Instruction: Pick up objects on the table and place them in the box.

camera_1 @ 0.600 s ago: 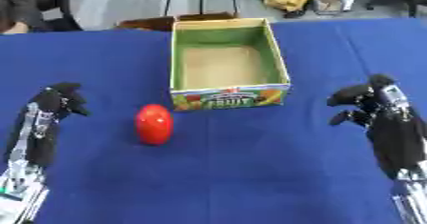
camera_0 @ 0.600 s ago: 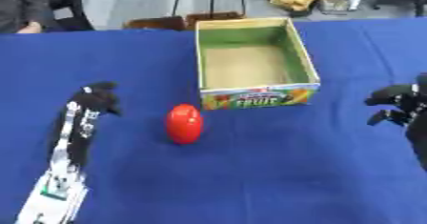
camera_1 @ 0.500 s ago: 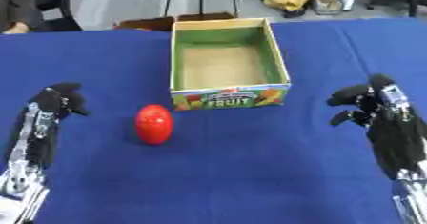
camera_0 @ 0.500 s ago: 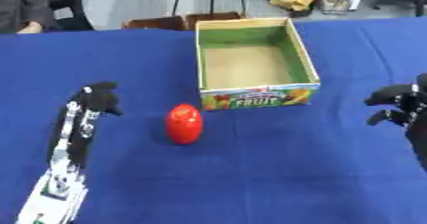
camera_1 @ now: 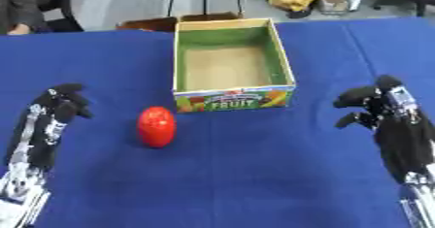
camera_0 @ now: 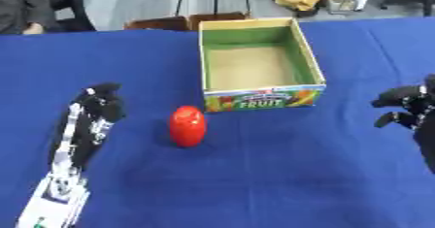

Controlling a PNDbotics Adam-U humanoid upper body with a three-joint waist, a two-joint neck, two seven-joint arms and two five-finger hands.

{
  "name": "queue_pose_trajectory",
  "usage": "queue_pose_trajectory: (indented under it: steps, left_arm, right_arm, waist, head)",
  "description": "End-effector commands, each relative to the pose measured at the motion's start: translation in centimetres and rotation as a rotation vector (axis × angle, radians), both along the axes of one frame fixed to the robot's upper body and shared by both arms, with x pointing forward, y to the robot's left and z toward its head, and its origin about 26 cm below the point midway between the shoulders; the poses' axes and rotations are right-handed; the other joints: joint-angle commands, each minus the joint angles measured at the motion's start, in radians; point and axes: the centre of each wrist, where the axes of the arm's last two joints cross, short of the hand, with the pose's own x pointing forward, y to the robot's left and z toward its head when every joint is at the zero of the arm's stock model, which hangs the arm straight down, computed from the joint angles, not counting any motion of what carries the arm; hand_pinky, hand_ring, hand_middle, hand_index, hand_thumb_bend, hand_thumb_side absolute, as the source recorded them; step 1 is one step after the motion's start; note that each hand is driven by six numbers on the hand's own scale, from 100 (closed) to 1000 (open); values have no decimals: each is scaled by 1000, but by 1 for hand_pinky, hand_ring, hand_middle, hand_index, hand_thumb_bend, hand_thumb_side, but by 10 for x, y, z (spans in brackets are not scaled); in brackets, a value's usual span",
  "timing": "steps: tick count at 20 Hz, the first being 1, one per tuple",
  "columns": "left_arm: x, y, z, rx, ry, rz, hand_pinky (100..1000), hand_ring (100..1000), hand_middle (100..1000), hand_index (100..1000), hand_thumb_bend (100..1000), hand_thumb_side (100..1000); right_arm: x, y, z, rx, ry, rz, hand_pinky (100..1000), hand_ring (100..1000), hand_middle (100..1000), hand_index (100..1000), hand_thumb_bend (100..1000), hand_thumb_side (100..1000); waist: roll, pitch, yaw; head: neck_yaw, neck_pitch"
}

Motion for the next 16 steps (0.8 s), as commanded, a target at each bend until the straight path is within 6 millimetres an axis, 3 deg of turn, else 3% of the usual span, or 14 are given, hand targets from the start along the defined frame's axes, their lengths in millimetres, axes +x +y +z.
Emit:
queue_pose_trajectory:
  steps: [1,6,16]
  left_arm:
    - [3,5,19,100,-25,-15,565,475,518,778,778,510]
    - [11,5,44,268,-10,-39,590,494,541,790,651,446]
    - [25,-23,68,566,81,-118,633,527,584,806,670,464]
  right_arm:
    - [-1,-3,7,-12,-25,-7,457,655,590,600,100,976]
    - [-2,-3,7,-15,-23,-4,457,655,590,600,100,975]
    - [-1,-2,7,-18,-22,3,456,654,589,600,100,975]
  waist:
    - [0,-19,-2]
    - [1,-23,-3]
    - [0,-24,-18]
  head:
    - [1,-7]
    - [1,-6]
    - [2,-6]
